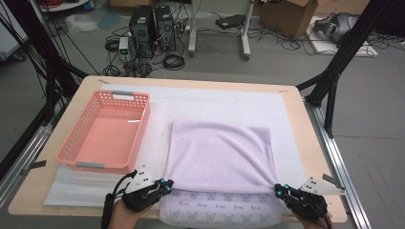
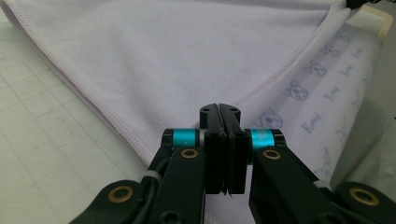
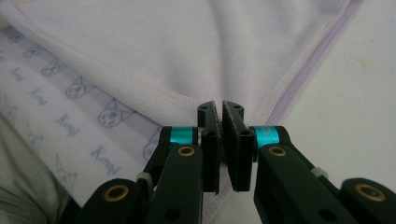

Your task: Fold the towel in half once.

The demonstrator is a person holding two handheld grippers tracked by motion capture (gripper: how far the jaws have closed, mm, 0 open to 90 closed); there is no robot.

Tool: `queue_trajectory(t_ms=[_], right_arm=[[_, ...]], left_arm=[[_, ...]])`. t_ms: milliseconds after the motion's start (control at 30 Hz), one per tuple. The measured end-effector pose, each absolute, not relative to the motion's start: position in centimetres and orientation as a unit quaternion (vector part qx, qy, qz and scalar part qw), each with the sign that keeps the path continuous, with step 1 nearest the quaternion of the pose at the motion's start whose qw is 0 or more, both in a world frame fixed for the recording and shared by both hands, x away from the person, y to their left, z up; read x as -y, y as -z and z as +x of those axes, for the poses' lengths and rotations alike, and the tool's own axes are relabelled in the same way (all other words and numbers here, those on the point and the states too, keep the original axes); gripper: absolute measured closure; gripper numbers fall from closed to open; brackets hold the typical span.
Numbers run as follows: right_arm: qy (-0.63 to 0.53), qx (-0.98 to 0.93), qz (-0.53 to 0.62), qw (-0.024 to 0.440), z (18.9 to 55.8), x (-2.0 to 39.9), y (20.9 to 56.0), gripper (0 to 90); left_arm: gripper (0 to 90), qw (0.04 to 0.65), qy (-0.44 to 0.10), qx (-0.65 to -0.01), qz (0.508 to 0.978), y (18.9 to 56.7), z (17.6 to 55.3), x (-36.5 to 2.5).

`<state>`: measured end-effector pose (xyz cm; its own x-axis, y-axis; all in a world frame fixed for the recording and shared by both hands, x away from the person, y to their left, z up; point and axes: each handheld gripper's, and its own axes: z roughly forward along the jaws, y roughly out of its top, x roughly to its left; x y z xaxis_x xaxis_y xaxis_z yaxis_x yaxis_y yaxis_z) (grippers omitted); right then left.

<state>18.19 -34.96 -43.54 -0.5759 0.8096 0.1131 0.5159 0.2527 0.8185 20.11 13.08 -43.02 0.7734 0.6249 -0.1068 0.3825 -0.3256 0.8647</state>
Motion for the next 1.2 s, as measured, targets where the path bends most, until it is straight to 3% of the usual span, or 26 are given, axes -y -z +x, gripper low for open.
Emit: queue_trajectory(t_ms=[200,233,333,600,733,833,933,1033,1200], right_arm=[[-0.430,-0.780,0.425,0.163,17.4,35.1,43.7,85.2],[-0.426,-0.783,0.425,0.161,17.5,35.0,43.8,83.6],[-0.435,-0.771,0.434,0.168,17.8,35.2,43.6,67.2],[-0.450,-0.737,0.461,0.204,20.3,35.6,42.2,64.6],[-0.428,-0.754,0.461,0.190,22.2,34.7,43.2,67.6],[-0.399,-0.778,0.446,0.190,22.8,33.7,43.9,69.5],[-0.369,-0.798,0.435,0.193,23.3,33.1,44.6,76.4],[-0.368,-0.799,0.432,0.197,23.2,32.9,44.7,87.4],[-0.380,-0.790,0.438,0.198,22.9,33.3,44.3,88.7]], left_arm=[[89.5,0.487,-0.125,-0.317,0.804,43.0,19.6,-13.7],[85.5,0.490,-0.127,-0.322,0.800,42.9,19.8,-13.7],[63.6,0.500,-0.130,-0.350,0.782,42.3,21.3,-13.9],[52.9,0.463,-0.143,-0.407,0.774,43.0,27.3,-12.7],[54.0,0.426,-0.139,-0.427,0.786,44.1,29.1,-11.5],[54.5,0.407,-0.161,-0.407,0.802,44.7,28.8,-10.8],[64.0,0.404,-0.184,-0.389,0.807,44.9,28.2,-10.5],[84.2,0.399,-0.198,-0.371,0.815,44.9,27.6,-10.0],[86.4,0.430,-0.182,-0.382,0.798,44.1,27.1,-10.6]])
